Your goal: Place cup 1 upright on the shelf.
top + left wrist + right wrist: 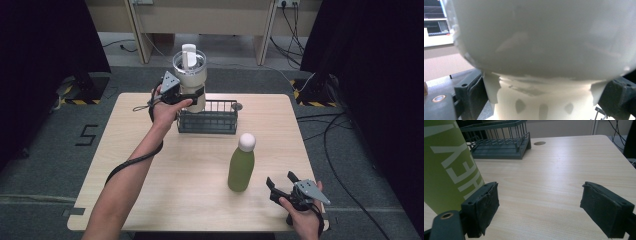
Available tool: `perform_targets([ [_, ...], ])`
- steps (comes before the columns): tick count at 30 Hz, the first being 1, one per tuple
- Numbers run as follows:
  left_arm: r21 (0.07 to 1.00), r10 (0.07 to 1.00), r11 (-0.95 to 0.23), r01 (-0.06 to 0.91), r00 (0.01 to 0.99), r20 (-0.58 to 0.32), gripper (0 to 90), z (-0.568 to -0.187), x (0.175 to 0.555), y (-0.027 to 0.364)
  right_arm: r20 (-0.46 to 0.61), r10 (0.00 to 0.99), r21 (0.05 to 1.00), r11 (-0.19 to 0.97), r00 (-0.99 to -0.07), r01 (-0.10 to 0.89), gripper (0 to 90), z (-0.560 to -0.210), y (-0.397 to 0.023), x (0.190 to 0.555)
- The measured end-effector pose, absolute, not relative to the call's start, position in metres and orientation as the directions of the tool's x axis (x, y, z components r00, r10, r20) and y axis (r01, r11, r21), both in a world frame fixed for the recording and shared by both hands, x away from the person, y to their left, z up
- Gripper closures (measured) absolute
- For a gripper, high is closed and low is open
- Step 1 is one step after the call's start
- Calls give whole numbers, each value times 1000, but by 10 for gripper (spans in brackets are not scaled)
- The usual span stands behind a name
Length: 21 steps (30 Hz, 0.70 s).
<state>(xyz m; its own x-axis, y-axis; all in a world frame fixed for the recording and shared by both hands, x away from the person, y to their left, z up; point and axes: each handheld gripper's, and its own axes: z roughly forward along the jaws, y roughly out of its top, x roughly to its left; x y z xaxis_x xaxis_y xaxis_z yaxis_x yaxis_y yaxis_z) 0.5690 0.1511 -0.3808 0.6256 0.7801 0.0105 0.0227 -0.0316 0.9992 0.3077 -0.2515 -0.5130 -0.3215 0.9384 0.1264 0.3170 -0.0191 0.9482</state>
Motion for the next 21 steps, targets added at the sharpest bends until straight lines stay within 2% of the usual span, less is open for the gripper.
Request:
perform_targets([
  [21,996,791,-58,68,612,4,97,-401,587,149,124,939,948,-17,-321,317,147,-513,-252,308],
])
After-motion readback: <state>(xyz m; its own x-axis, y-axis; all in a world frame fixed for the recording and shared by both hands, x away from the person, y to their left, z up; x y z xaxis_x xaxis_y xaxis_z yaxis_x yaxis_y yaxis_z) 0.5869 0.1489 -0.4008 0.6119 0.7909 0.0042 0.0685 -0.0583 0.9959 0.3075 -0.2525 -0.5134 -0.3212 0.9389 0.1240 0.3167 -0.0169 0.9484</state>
